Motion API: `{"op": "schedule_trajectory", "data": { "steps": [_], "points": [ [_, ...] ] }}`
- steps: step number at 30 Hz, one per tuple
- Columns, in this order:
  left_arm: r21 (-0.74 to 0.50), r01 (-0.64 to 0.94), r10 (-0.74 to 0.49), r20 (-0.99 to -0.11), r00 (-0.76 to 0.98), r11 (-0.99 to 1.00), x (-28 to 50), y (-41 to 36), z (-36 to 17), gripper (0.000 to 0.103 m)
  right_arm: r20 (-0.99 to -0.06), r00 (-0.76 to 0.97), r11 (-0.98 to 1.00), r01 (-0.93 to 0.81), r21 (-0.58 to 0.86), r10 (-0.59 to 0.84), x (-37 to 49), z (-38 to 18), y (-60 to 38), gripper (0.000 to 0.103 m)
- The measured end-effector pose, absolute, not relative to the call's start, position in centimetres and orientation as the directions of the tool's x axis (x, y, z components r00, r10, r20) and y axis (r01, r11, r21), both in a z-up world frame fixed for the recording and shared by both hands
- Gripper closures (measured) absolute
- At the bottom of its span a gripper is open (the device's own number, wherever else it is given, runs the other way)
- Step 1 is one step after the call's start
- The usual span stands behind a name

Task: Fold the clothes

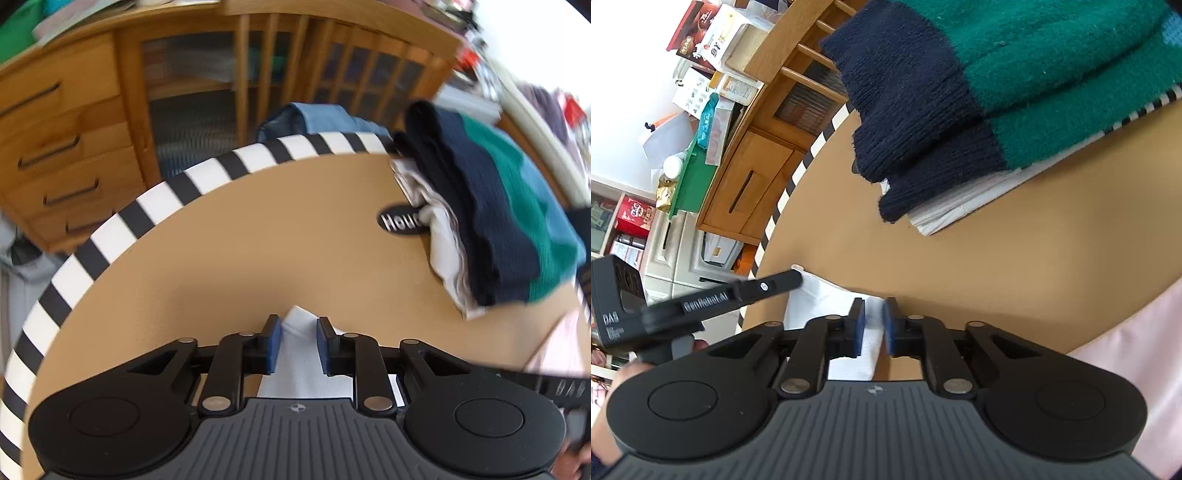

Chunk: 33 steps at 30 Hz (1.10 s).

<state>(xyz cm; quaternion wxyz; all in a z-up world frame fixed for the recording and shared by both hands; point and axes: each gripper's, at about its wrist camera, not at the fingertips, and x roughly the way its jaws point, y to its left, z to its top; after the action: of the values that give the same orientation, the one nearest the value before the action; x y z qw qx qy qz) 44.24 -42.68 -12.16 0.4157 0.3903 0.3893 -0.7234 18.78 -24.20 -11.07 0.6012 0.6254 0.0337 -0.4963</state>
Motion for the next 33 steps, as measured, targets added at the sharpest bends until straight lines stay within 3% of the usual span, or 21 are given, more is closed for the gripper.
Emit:
{"op": "schedule_trajectory", "data": {
  "steps": [1,3,6,11,18,22,26,30,32,33],
  "points": [
    [-0.239,0.909,-0.304,-0.887,-0.347,-0.342,44.3,-42.7,-12.2,0.081,-0.663,0.502,-0.273,0.643,0.716,-0.555,18.7,-11.1,-24.2,0.1],
    [-0.186,0.915,-0.333,-0.89,-0.311,-0.358,43.8,-42.4,-12.3,0.095,-0.666,0.495,-0.262,0.657,0.707,-0.558,18.9,-10.9,-24.2,0.101],
    [-0.128,0.918,-0.375,-0.885,-0.277,-0.375,43.2,-41.3,-12.2,0.1,-0.673,0.475,-0.232,0.692,0.683,-0.567,19.4,-10.3,-24.3,0.101],
    [-0.158,0.932,-0.434,-0.851,-0.296,-0.326,44.3,-38.8,-10.4,0.1,-0.633,0.485,-0.13,0.723,0.678,-0.604,20.0,-7.8,-23.8,0.101],
    [-0.215,0.939,-0.533,-0.779,-0.33,-0.267,48.4,-30.0,-3.2,0.1,-0.543,0.553,0.122,0.763,0.635,-0.633,20.8,-2.3,-19.1,0.101],
    [-0.237,0.939,-0.58,-0.74,-0.342,-0.251,51.4,-21.0,-0.4,0.1,-0.505,0.595,0.381,0.797,0.468,-0.626,21.9,0.2,-12.5,0.101],
    [-0.306,0.936,-0.607,-0.715,-0.346,-0.174,53.2,-11.6,-1.7,0.1,-0.571,0.59,0.56,0.788,0.254,-0.571,24.1,-0.9,-5.4,0.1],
    [-0.368,0.927,-0.579,-0.742,-0.339,-0.071,53.3,-4.8,-5.5,0.1,-0.687,0.528,0.61,0.777,0.154,-0.499,25.4,-3.8,-1.6,0.1],
    [-0.376,0.927,-0.567,-0.759,-0.32,-0.02,53.2,-2.0,-7.3,0.099,-0.721,0.492,0.62,0.777,0.11,-0.489,25.8,-4.6,-0.5,0.094],
    [-0.358,0.934,-0.572,-0.765,-0.296,-0.003,53.2,-1.1,-7.8,0.099,-0.735,0.476,0.615,0.782,0.102,-0.484,25.8,-4.7,-0.2,0.084]
  ]
}}
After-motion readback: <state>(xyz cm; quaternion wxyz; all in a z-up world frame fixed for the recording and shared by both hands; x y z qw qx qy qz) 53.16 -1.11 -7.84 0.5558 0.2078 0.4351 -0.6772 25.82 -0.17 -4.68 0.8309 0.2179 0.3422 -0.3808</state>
